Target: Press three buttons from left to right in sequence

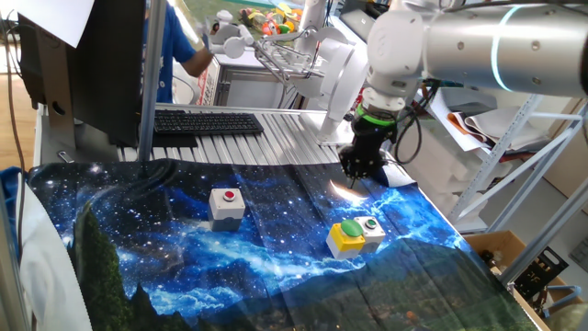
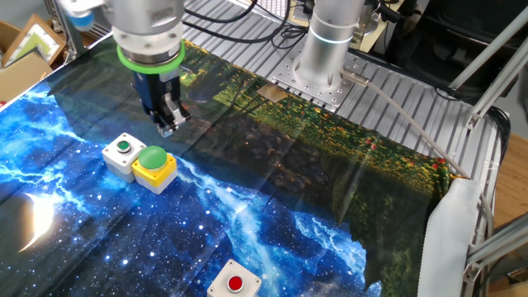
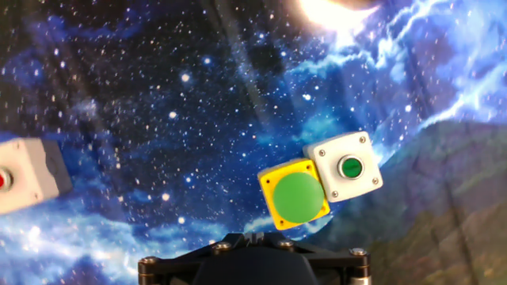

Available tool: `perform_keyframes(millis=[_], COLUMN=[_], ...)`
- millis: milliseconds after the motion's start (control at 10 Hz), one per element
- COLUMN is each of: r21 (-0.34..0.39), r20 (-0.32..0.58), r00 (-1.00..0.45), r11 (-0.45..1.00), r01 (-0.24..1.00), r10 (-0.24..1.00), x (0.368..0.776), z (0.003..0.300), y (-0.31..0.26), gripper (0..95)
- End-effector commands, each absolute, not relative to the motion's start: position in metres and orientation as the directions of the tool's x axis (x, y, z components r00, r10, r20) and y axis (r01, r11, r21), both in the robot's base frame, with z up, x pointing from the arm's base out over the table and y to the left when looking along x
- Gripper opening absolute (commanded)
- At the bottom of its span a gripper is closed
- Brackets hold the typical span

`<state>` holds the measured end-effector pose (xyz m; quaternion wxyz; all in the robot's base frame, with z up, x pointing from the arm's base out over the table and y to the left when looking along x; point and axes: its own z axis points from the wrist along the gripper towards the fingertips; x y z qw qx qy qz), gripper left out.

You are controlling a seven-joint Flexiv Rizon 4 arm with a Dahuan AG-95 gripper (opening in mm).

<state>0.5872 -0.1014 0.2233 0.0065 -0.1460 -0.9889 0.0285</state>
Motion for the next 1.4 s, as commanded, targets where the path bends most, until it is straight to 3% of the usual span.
perform_keyframes(millis=[100, 800, 1100, 1400], r21=[-0.051, 0.003, 0.005, 0.004], r20=[0.003, -0.022, -0.01, -0.002], r00=[-0.979, -0.986, -0.972, -0.976], r11=[0.978, 0.986, 0.972, 0.976], r01=[0.203, -0.168, -0.235, -0.217], r10=[0.204, -0.168, -0.235, -0.217], x=[0.5908, 0.5908, 0.5908, 0.5908], z=[0.2232, 0.2232, 0.2232, 0.2232], y=[-0.1015, -0.1015, -0.1015, -0.1015], gripper=[0.0, 0.0, 0.0, 0.0])
